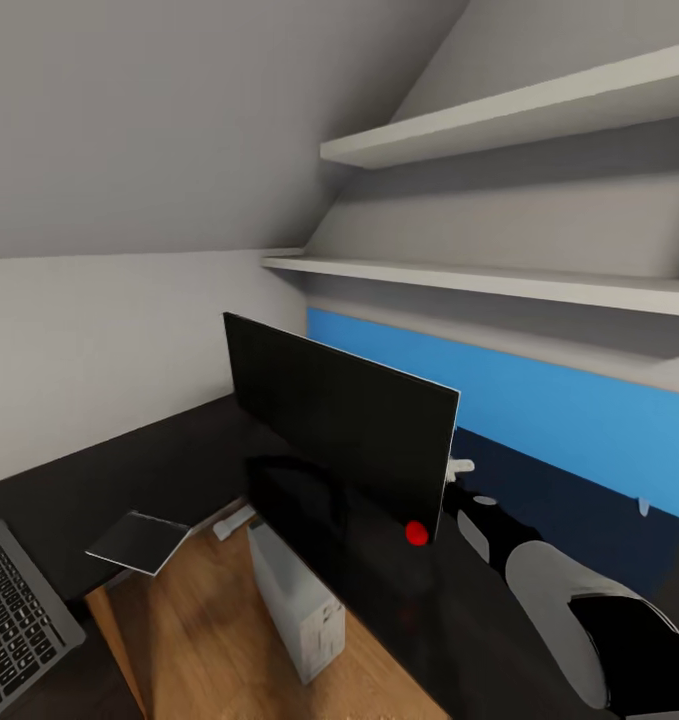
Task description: In the bedroom, organize the workspace by keeping the computer under the desk, ensuring the monitor is on the desk, placing the keyboard on the desk next to the monitor, placing the mouse on the desk next to the keyboard, moving the folder from the swivel chair onto the desk next to the mouse, stacking the notebook on top of the folder with the pen on top of the notebook, and positioning the swivel chair next to the desk.
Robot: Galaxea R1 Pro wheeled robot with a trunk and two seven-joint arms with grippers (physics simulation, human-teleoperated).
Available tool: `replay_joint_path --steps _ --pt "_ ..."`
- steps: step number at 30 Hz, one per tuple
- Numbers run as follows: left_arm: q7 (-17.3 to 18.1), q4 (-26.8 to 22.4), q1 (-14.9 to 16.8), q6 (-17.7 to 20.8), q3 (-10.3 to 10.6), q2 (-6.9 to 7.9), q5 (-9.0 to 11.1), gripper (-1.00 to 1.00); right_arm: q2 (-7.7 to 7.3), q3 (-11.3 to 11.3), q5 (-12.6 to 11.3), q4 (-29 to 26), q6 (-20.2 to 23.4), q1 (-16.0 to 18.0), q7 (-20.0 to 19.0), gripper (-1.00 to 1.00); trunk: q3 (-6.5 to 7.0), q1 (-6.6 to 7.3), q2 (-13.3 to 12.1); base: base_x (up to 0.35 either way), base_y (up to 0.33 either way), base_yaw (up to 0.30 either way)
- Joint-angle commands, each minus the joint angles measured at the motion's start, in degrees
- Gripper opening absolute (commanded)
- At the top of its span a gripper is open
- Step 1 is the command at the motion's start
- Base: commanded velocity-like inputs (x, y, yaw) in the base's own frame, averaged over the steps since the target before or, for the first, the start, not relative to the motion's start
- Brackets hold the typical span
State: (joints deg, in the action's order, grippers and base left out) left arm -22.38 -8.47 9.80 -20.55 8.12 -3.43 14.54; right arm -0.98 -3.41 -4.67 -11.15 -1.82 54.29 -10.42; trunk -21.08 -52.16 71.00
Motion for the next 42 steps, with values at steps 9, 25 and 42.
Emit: replay_joint_path --steps 9,25,42 --pt "-0.3 0.0 0.0 -0.2 0.5 0.0 0.5 1.0 0.16 -0.4 -0.5 0.1 -0.2 -0.1 -0.1 1.0 -0.07 0.02 0.0 -0.123 0.0 0.0" --pt "-0.2 0.0 0.0 -0.2 0.5 0.0 0.5 1.0 2.01 -0.4 -0.4 0.2 -6.4 -2.0 -0.1 1.0 -0.07 0.02 0.0 -0.004 0.0 0.065" --pt "-0.3 0.0 0.0 -0.2 0.5 0.0 0.5 1.0 2.03 -0.4 -0.3 0.2 -8.1 -2.7 -0.1 1.0 -0.07 0.02 0.0 0.0 0.0 0.248"
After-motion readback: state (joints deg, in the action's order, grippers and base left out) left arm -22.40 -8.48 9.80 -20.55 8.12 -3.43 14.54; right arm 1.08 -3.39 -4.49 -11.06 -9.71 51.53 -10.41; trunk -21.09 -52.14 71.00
